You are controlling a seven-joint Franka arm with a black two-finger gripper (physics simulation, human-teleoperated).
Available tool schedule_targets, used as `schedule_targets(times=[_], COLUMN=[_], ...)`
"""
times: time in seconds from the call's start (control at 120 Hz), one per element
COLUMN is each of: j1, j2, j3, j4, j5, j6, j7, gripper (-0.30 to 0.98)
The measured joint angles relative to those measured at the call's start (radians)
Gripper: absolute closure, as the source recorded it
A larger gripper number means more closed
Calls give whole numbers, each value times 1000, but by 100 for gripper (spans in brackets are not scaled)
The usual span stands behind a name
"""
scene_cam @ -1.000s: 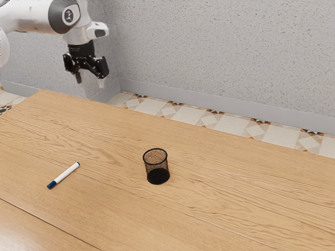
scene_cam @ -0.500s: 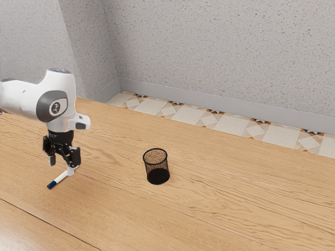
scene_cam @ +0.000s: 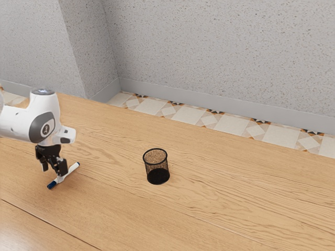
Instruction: Put the marker into the pen holder.
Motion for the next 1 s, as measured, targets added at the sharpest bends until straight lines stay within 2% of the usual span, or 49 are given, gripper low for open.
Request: schedule_targets(times=[0.383,0.683,1.0], j1=[3,4,18], j2=[1,0,5], j3=[14,15,15], j4=[-55,-56,-52], j5=[-15,-16,-16], j6=[25,33,62], j7=[81,117,140], gripper=[4,42,53])
